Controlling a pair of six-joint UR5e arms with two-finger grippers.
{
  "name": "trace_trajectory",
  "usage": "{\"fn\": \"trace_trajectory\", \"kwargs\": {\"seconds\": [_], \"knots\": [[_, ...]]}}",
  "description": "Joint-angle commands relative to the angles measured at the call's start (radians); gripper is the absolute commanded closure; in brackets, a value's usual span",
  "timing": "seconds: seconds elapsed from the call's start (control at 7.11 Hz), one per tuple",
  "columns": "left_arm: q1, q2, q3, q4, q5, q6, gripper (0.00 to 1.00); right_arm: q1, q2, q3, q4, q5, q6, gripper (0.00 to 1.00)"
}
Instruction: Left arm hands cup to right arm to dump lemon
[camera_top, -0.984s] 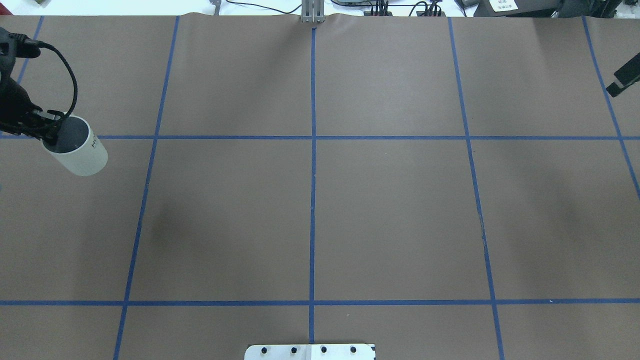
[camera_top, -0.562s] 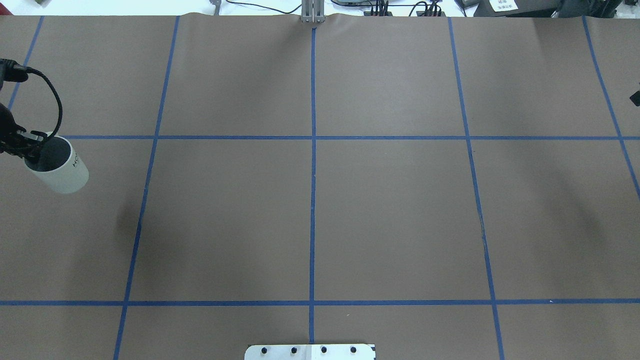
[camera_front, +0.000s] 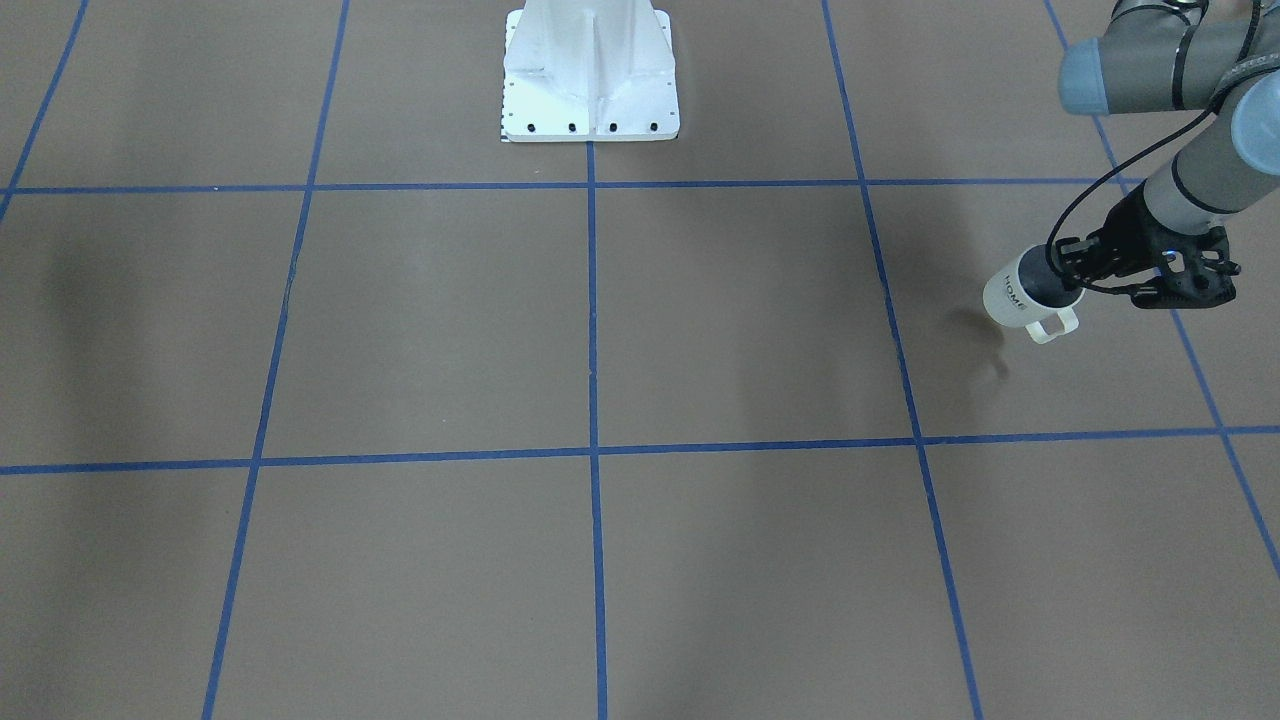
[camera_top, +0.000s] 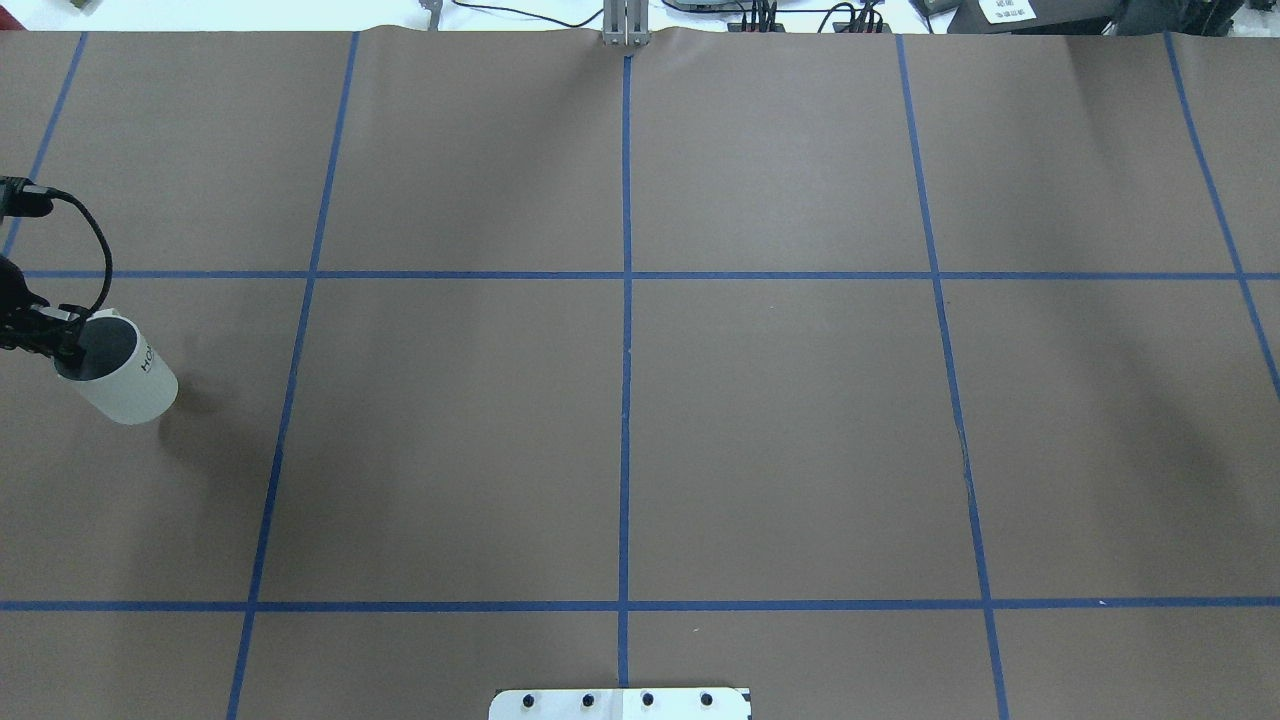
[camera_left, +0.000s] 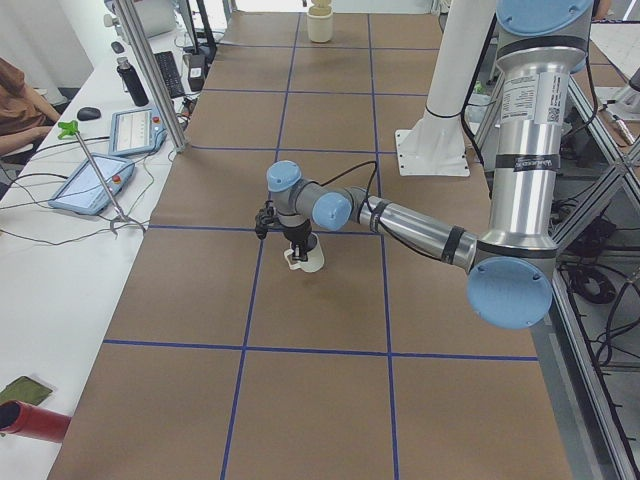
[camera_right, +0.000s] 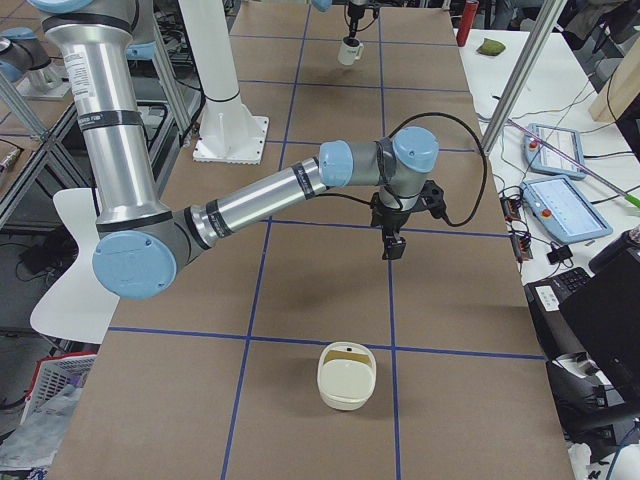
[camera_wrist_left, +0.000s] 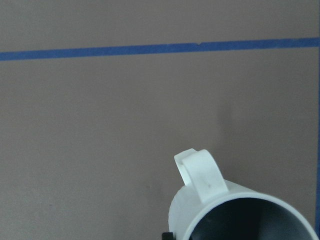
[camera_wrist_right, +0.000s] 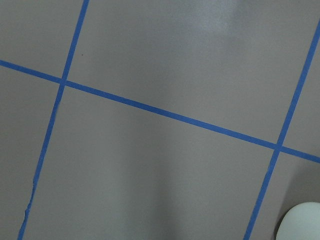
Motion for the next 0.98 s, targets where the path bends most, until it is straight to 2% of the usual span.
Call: {"fn": "trace_trajectory", "kwargs": {"seconds": [0.0, 0.42, 0.56, 0.7, 0.84], "knots": [[0.000, 0.020, 0.023, -0.037, -0.005, -0.002, 1.00, 0.001, 0.003, 0.000, -0.002, -0.001, 0.001, 0.01], [0.001, 0.017, 0.061, -0.071, -0.002, -0.003, 0.96, 0.001, 0.006, 0.001, -0.002, -0.001, 0.001, 0.01], [0.001, 0.017, 0.101, -0.127, -0.003, -0.008, 0.90, 0.001, 0.007, 0.001, -0.002, -0.001, 0.001, 0.01], [0.001, 0.017, 0.107, -0.142, -0.003, -0.010, 0.59, 0.001, 0.012, 0.000, 0.000, -0.002, 0.001, 0.01], [0.001, 0.019, 0.098, -0.143, -0.002, -0.010, 0.01, 0.001, 0.013, 0.000, -0.003, 0.001, 0.001, 0.01]]}}
